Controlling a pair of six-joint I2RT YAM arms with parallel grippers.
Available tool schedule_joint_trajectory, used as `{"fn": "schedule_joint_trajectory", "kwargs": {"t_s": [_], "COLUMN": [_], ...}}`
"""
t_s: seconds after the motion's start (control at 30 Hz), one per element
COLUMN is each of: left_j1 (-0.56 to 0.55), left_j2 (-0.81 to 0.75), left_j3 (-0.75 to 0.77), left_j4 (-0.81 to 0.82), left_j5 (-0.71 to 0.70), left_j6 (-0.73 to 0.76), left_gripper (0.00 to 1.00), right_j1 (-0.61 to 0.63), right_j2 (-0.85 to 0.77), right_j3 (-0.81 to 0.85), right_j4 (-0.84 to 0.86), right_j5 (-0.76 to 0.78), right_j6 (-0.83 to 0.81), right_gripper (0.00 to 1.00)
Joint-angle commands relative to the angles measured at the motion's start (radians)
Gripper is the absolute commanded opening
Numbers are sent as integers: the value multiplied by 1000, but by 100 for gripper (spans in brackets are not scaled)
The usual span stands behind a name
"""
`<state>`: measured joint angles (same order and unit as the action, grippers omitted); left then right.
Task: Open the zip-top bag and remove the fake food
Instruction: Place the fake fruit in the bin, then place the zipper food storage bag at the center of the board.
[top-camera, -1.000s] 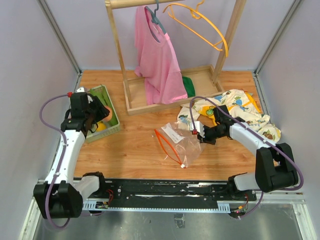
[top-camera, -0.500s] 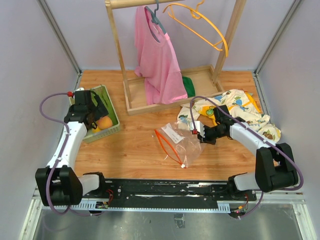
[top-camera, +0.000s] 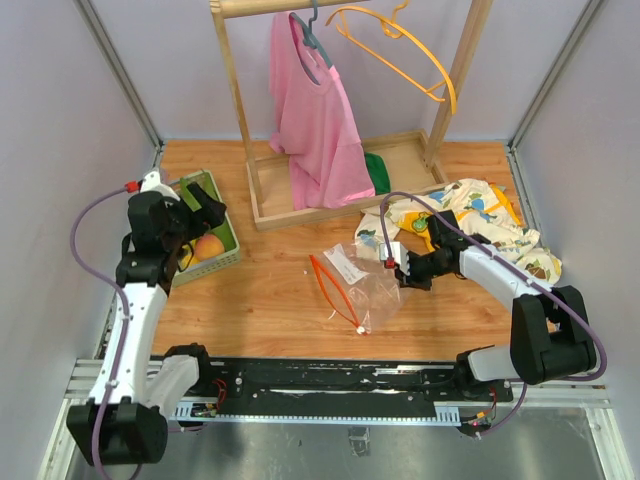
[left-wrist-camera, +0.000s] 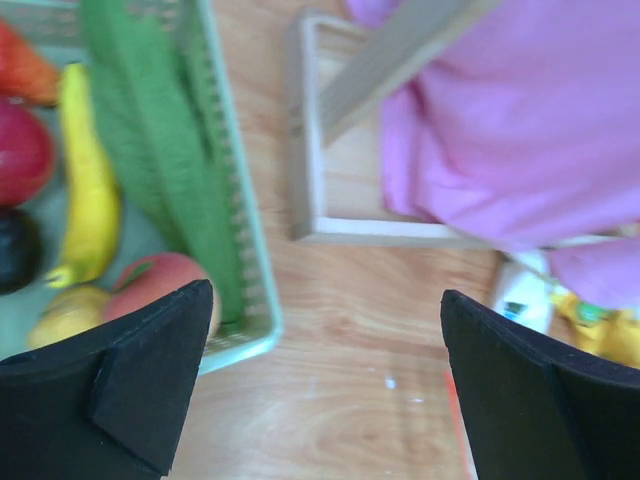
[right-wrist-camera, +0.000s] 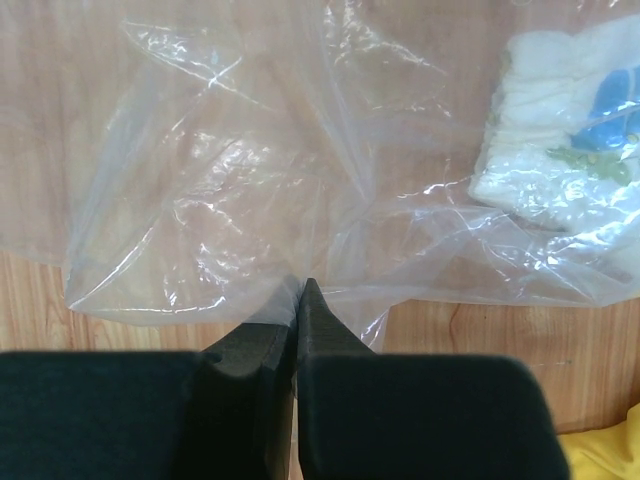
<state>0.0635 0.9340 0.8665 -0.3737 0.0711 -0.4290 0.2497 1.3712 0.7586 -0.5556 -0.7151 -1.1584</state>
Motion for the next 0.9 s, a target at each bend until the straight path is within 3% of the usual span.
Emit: {"fn": "schedule_joint_trajectory", "kwargs": {"t_s": [0.0,0.17,0.37,0.5,0.63,0.87], "left_j1": [4,4,1,-8,-43,-180], "left_j2": [-117,-186,-207,-230,-253,-220], "left_j3": [-82,-188,-224,-244,-265,-145], "left_j4": [179,349,376,365,374,249], "left_j5": [269,454,527,529,510,368], "left_j6": [-124,-337,-445,-464,-495,-418], "left_gripper": [99,93,92,92,91,90], "right_j1": [-22,-22,-19,-16,-15,-21], "right_j2": [-18,-39,-45,-51,-66,-140], "right_j3": [29,52,90,106,121,224], "right_j4": [-54,-90,-119,-135,-164,-308], "right_j5": [-43,-66,-91,-87,-58,-4], "right_j6": [20,60,141,159,168,155], "right_gripper": [2,4,6,22,46,66]}}
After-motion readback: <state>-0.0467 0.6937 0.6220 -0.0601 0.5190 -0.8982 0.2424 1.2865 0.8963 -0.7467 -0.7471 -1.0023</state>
